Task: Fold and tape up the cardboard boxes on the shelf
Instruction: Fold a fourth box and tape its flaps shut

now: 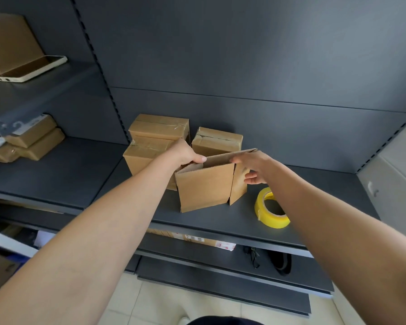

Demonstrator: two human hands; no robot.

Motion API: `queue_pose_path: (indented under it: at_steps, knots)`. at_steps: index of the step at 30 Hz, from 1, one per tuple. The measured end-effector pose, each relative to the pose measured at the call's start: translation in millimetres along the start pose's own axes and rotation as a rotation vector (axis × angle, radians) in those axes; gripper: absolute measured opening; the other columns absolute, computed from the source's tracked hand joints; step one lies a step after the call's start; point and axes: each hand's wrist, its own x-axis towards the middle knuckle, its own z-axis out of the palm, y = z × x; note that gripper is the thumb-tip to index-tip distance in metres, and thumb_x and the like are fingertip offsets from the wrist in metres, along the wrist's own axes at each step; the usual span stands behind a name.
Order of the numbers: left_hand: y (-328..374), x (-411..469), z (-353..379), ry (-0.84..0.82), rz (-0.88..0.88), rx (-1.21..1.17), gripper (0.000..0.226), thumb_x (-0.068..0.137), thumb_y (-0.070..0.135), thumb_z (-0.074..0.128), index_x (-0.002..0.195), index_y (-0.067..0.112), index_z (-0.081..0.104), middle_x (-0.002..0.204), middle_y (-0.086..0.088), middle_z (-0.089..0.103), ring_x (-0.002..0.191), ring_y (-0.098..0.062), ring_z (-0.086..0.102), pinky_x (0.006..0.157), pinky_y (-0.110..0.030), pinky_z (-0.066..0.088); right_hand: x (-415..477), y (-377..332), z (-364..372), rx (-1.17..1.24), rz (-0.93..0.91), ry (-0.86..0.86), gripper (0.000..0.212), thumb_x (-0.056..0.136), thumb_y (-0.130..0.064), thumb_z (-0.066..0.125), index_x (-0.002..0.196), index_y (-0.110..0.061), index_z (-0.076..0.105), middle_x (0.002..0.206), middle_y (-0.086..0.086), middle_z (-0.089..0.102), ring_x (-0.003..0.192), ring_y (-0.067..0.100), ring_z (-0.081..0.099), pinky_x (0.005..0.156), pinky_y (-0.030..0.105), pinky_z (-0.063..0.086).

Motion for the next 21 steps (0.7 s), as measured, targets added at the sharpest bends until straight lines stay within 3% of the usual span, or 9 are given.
queue_pose_path:
  at_steps: [3,5,9,13,15,18,21]
  knots:
    - [-3,1,-1,0.06,-0.018,-0.016,0.052,0.078,0.041,0.075,0.111,0.004,0.06,0.091,-0.007,0.062,0.062,-0.017,0.053,0.054,-0.025,0.045,2,-1,-4,-0.045,-0.004,-0.06,0.061,0.08,-0.016,0.073,0.132,-0.015,0.043,0.134,0.01,0.048,0.115,0.03,0.053,0.091,0.041,0.052]
    - [-4,3,0,0.111,-0.034,-0.031,0.05,0.08,0.041,0.073,0.109,0.002,0.06,0.078,-0.004,0.055,0.051,-0.015,0.046,0.045,-0.023,0.038,4,-1,-7,-0.067,-0.014,-0.098,0.055,0.081,-0.01,0.071,0.129,-0.014,0.046,0.131,0.009,0.05,0.113,0.029,0.055,0.093,0.041,0.051]
    - [-6,11,3,0.183,-0.062,-0.082,0.034,0.082,0.038,0.071,0.095,0.009,0.057,0.087,-0.005,0.06,0.063,-0.018,0.056,0.056,-0.025,0.052,5,-2,-16,-0.119,-0.055,-0.166,0.042,0.084,0.002,0.063,0.119,-0.015,0.047,0.109,0.006,0.053,0.089,0.022,0.057,0.073,0.032,0.053]
    - [-4,17,6,0.257,-0.103,-0.191,0.026,0.083,0.029,0.072,0.089,0.01,0.054,0.089,-0.005,0.057,0.058,-0.015,0.054,0.045,-0.021,0.046,11,0,-23,-0.175,-0.113,-0.228,0.048,0.084,0.011,0.059,0.126,-0.011,0.053,0.12,0.013,0.059,0.107,0.026,0.059,0.088,0.035,0.053]
    - [-3,17,7,0.307,-0.133,-0.178,0.027,0.084,0.031,0.071,0.088,0.01,0.055,0.09,-0.007,0.061,0.057,-0.017,0.059,0.049,-0.023,0.05,10,2,-26,-0.16,-0.128,-0.277,0.046,0.084,0.011,0.06,0.123,-0.013,0.056,0.117,0.012,0.061,0.105,0.025,0.06,0.086,0.033,0.054]
    - [-1,16,9,0.368,-0.152,-0.136,0.031,0.084,0.037,0.07,0.092,0.008,0.062,0.096,-0.008,0.067,0.079,-0.024,0.068,0.064,-0.028,0.053,7,4,-29,-0.137,-0.15,-0.294,0.04,0.086,0.006,0.061,0.12,-0.015,0.056,0.113,0.008,0.061,0.1,0.023,0.059,0.08,0.03,0.054]
    - [0,15,11,0.375,-0.144,-0.134,0.034,0.082,0.039,0.07,0.093,0.007,0.067,0.094,-0.008,0.069,0.084,-0.025,0.067,0.06,-0.027,0.048,10,8,-29,-0.09,-0.183,-0.274,0.038,0.09,0.001,0.059,0.124,-0.015,0.055,0.116,0.008,0.061,0.105,0.024,0.057,0.085,0.031,0.051]
